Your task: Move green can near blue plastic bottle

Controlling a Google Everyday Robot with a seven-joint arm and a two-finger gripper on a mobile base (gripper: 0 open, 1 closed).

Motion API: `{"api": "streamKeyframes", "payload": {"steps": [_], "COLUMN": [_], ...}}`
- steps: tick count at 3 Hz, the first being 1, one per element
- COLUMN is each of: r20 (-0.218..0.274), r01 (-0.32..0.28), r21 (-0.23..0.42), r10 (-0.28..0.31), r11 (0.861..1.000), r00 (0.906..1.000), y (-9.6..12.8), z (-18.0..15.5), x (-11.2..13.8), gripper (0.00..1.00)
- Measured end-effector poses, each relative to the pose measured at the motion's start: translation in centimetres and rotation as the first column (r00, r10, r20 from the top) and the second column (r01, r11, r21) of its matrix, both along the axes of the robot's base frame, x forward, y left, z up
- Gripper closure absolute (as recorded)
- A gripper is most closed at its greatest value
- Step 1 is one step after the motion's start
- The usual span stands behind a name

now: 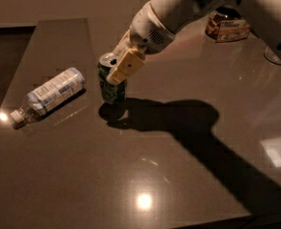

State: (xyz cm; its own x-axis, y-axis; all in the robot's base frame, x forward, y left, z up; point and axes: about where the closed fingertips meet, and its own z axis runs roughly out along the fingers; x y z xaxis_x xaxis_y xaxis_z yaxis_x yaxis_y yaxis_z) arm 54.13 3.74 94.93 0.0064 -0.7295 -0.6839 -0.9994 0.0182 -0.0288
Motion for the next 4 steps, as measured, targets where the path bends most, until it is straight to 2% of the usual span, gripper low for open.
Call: {"api": "streamKeyframes", "payload": {"steps": [2,4], "r20": [0.016,-0.002], "r01": [-0.096,-0.131], "r21": [-0.042,-0.044], "r10": [0.097,0.131], "r11": [0.995,0.990], "r00": [0.9952,0.9913], "y": [5.6,7.9], "z": [-1.9,-2.6], "x": [0.7,0.5], "gripper": [0.97,0.51]}}
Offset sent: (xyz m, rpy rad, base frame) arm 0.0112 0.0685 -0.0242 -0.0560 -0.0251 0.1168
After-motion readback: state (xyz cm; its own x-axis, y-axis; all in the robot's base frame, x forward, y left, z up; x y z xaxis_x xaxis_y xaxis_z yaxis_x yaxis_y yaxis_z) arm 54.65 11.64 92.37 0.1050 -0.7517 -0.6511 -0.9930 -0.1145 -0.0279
